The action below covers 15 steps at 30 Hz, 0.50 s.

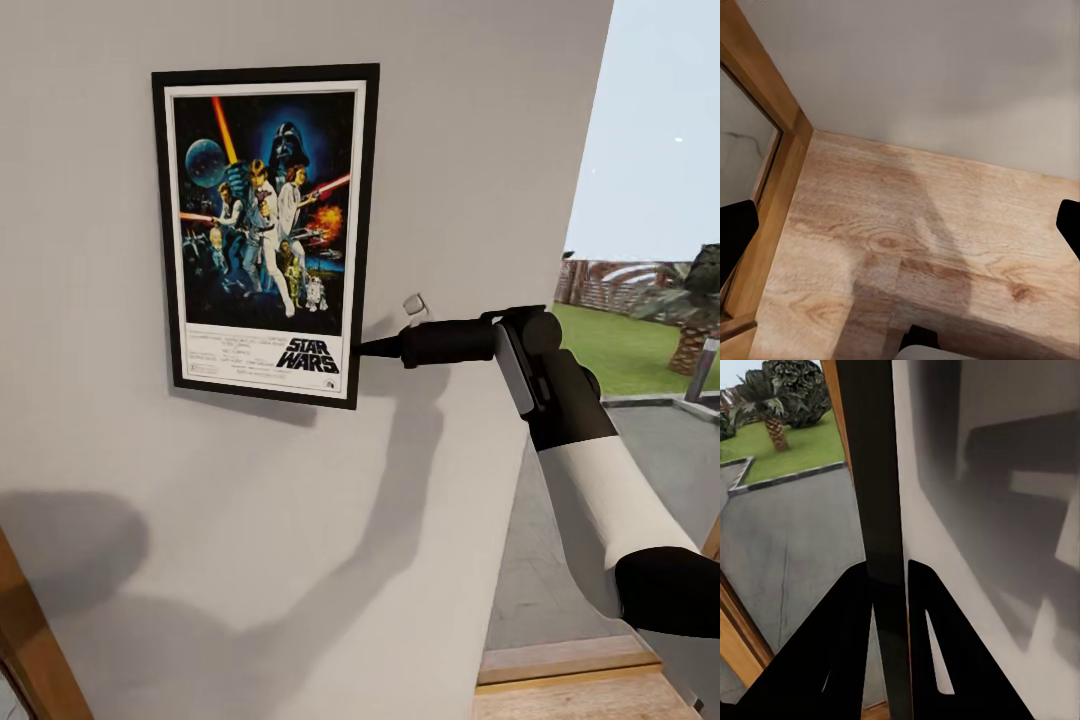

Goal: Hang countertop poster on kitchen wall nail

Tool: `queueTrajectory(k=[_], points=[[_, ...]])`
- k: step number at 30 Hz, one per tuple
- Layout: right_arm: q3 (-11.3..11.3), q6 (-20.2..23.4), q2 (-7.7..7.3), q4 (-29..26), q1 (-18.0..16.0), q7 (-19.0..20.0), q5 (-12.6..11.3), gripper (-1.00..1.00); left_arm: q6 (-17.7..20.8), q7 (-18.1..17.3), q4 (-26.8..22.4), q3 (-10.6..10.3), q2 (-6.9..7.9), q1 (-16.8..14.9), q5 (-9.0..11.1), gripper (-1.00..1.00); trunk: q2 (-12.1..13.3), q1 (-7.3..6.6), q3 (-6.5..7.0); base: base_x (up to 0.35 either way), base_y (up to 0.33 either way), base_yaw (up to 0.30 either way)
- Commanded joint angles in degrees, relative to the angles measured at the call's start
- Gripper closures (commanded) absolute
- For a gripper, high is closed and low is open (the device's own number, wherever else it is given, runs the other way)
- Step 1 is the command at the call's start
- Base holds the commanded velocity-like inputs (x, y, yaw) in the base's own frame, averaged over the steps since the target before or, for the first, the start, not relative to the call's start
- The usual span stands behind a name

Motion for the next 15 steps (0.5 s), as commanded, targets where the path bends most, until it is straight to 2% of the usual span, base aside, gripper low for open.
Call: queueTrajectory(k=[1,15], points=[[0.1,0.4,-0.05,0.0,0.0,0.0,-0.1,1.0,0.0,-0.4,0.0,0.2,-0.03,0.0,0.2,-1.0,0.0,0.02,-0.01,0.002,0.0,0.0],[0.1,0.3,-0.05,0.0,0.0,0.0,-0.1,1.0,-0.1,-0.4,0.0,0.2,-0.03,0.0,0.2,-1.0,0.0,0.02,-0.01,0.0,0.0,0.0]])
